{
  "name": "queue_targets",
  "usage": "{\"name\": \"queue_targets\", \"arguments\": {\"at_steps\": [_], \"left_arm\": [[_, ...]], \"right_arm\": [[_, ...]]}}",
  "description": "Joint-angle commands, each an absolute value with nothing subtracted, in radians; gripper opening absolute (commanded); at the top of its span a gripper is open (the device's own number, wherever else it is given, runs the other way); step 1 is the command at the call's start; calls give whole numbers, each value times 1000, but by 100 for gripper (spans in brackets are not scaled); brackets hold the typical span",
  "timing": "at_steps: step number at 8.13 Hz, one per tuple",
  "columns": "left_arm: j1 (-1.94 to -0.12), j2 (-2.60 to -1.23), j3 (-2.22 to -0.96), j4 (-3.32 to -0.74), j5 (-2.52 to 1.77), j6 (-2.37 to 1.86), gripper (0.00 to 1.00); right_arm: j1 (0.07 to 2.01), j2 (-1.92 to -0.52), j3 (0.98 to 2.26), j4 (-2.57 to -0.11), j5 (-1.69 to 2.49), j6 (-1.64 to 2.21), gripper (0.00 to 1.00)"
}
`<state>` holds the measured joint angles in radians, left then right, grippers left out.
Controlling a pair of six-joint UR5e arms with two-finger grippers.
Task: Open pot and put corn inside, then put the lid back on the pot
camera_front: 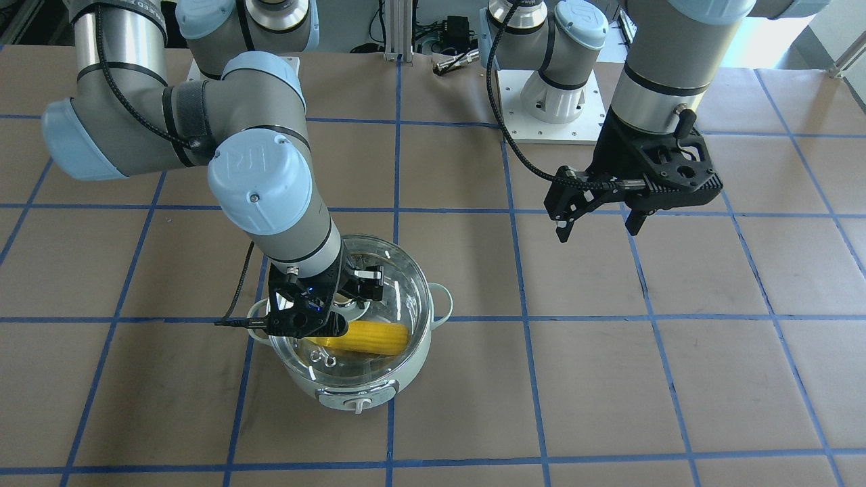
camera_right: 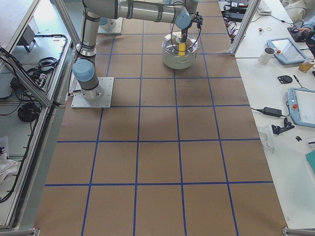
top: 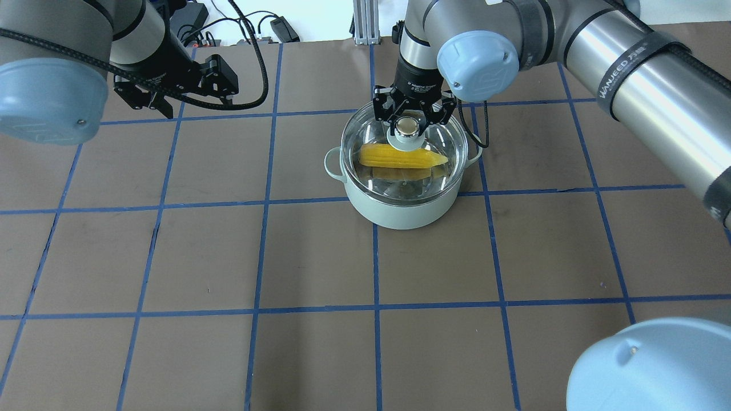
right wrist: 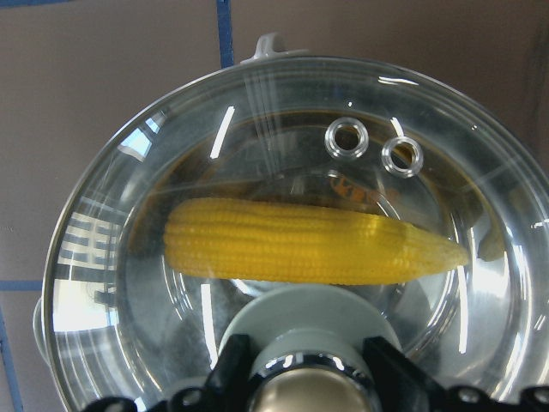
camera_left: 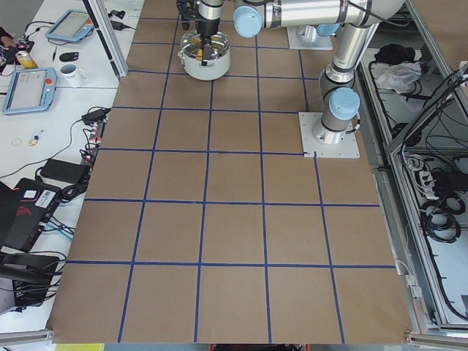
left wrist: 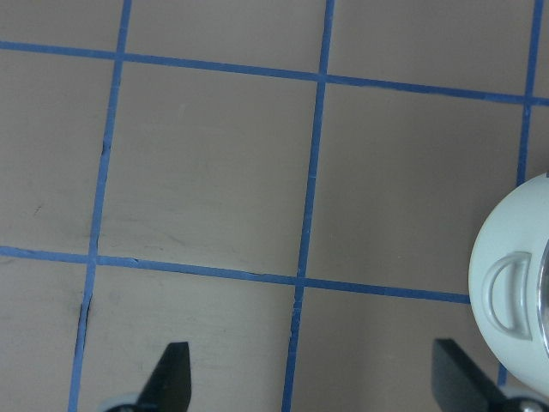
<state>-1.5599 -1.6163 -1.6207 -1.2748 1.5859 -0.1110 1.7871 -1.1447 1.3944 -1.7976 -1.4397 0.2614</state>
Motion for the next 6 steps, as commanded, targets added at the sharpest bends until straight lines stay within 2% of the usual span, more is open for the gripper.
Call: {"name": "queue_targets", "arguments": {"at_steps": [1, 6], "left_arm": [[-1560, -1606, -1621, -1276, 1554, -101, 100], [-1560, -1601, -1621, -1278, 1554, -100, 100]], "right_arm": [[1787, -1141, 1396, -1798, -1439, 265, 6], [1787, -1140, 1404, -1815, -1437, 274, 9]]}}
